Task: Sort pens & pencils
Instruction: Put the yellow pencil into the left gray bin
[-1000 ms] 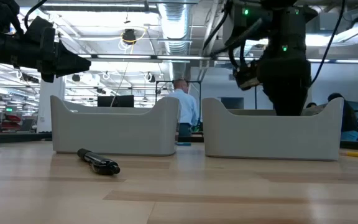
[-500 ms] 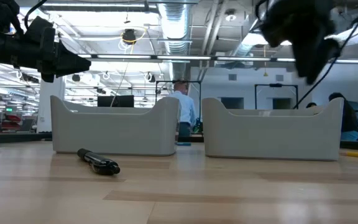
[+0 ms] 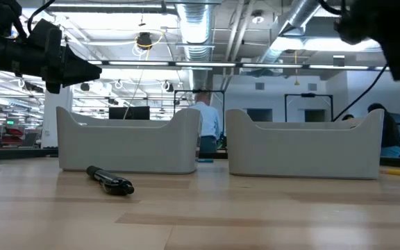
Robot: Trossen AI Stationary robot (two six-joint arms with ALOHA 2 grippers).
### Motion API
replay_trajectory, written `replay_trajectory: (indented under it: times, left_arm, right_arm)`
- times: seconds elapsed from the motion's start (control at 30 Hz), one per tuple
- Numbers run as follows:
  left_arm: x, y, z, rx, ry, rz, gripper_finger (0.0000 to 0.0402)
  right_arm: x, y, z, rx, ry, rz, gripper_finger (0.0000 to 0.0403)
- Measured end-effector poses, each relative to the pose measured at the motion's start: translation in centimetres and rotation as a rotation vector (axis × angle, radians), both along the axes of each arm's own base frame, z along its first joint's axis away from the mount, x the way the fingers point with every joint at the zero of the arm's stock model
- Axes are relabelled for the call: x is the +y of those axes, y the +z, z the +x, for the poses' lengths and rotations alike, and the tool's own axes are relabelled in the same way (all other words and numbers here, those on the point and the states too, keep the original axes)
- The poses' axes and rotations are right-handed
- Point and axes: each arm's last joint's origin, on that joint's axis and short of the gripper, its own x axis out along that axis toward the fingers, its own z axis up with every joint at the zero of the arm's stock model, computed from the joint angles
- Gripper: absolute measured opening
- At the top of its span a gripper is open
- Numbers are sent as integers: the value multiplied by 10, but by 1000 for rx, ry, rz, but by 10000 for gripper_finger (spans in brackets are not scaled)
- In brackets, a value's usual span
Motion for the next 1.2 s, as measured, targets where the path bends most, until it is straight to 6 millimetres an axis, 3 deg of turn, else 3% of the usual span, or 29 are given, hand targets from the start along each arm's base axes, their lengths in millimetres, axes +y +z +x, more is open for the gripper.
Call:
replay_trajectory:
  times: [0.4,0.8,1.2]
  left_arm:
    - [0,0,0,0,0,0,119]
    - [0,0,0,0,0,0,119]
    - [0,0,0,0,0,0,119]
  right_arm:
    - [29,-74,-17,-42,-72,125,224]
    - [52,-98,-43,-22,-173,160,224]
    - [51,-120,-54,-16,-221,168,224]
